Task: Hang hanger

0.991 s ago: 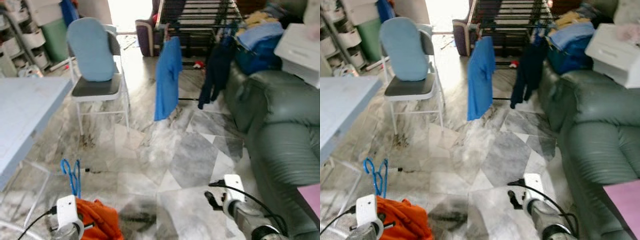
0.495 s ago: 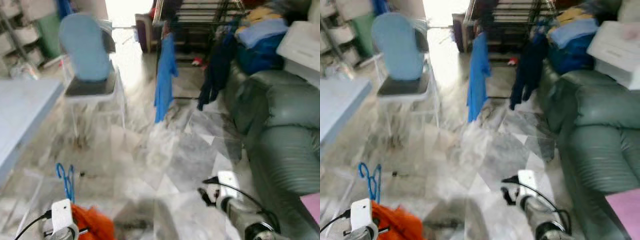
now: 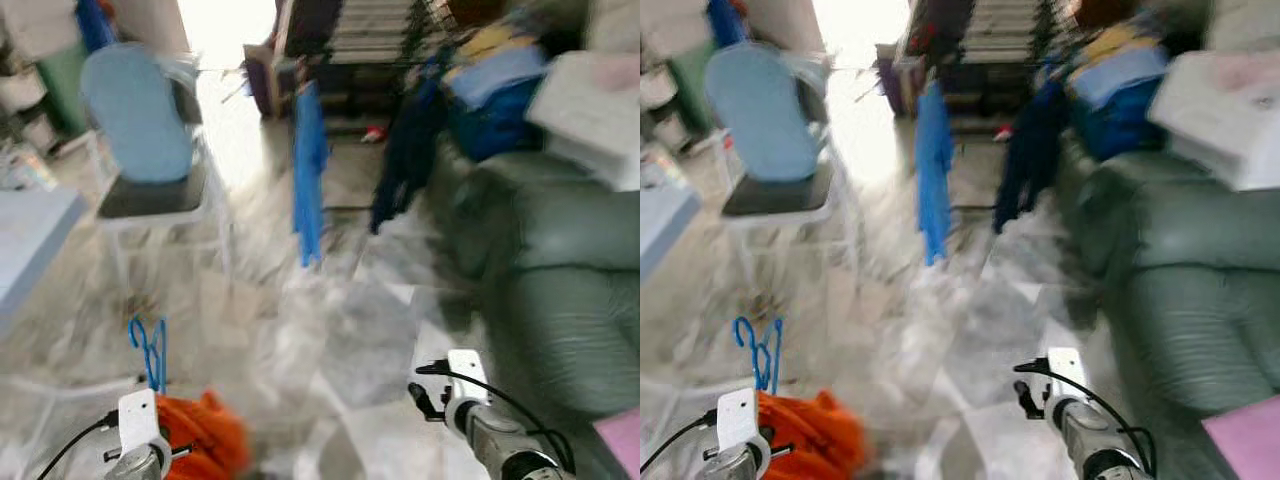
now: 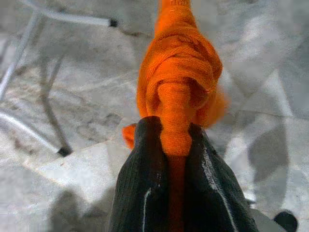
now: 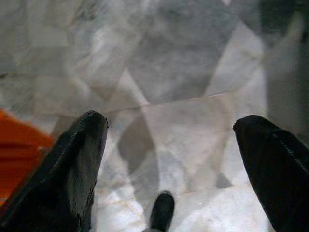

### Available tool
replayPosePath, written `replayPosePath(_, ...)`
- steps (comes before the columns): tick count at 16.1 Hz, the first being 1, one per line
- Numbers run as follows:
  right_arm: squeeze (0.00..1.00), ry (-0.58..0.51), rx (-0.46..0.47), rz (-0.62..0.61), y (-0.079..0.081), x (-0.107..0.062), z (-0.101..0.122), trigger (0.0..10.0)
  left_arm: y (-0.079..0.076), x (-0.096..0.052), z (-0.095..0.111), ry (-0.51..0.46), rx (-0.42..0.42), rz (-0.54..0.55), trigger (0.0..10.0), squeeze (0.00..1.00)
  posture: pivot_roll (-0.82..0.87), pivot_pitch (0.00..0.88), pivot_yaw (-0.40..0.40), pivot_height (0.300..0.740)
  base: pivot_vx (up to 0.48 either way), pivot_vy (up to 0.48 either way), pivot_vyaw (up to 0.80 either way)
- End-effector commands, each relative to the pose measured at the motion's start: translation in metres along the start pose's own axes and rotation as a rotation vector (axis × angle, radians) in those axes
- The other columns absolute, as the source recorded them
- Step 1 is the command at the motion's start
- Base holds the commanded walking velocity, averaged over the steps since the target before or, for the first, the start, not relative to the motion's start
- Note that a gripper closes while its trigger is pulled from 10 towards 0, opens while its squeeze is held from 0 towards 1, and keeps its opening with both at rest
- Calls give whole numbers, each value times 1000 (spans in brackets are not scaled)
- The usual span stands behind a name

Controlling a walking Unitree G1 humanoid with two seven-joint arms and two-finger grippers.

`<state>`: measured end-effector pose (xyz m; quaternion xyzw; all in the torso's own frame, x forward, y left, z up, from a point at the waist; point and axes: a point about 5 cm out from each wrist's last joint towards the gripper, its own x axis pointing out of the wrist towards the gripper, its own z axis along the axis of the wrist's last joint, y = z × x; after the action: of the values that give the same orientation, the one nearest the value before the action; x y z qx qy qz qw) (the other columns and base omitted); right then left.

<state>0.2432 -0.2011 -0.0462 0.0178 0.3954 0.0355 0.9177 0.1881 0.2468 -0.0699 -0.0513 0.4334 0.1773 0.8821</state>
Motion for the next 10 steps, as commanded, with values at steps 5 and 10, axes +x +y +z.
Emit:
replayPosePath(5, 0, -20, 8, -8, 0, 1, 7, 10000, 8, 1, 8, -31, 24, 27, 10000, 0, -34, 0, 44, 740, 0, 329, 0)
replayPosePath(10, 0, -20, 6, -7, 0, 1, 8, 10000, 5, 1, 7, -24, 34, 29, 10000, 0, -28, 0, 40, 740, 0, 0, 0)
